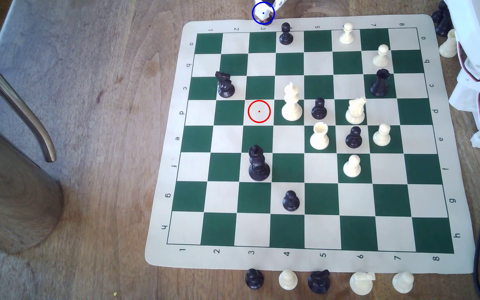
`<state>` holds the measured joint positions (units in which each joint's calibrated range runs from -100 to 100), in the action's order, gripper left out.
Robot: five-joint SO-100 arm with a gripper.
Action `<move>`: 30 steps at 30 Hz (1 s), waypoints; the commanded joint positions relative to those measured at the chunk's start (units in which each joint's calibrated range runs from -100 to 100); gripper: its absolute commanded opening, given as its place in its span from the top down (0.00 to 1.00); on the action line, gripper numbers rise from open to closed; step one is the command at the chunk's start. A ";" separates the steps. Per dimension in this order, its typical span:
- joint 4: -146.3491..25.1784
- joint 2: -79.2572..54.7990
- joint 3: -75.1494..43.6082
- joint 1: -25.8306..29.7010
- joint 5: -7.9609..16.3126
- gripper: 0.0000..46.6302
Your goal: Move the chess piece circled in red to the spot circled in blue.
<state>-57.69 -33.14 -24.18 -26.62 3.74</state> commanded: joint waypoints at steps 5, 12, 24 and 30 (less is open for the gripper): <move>1.34 1.64 -5.29 -0.17 -0.10 0.78; 1.67 2.07 -4.66 -0.48 -0.10 0.62; -1.36 6.99 -1.94 -1.73 -1.07 0.62; -1.69 13.44 4.68 -1.03 -0.54 0.61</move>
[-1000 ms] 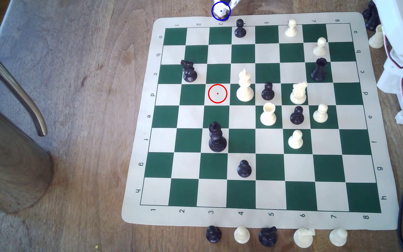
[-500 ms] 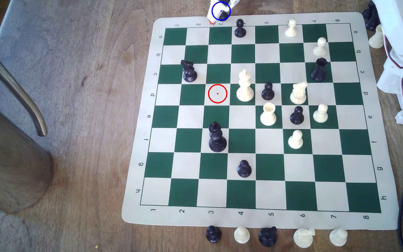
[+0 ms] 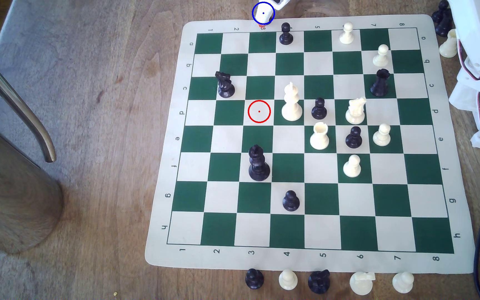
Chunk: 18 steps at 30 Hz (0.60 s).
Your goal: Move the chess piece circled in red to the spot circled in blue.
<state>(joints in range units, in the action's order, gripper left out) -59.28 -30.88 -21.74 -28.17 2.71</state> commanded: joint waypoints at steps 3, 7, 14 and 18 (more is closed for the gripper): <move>-0.09 17.63 6.87 1.93 1.03 0.61; -0.67 29.18 15.93 4.51 1.32 0.64; -0.91 57.28 41.41 11.00 1.42 0.73; -2.88 76.29 56.37 16.32 1.51 0.82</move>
<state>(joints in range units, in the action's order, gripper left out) -60.88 23.92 24.45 -15.63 3.74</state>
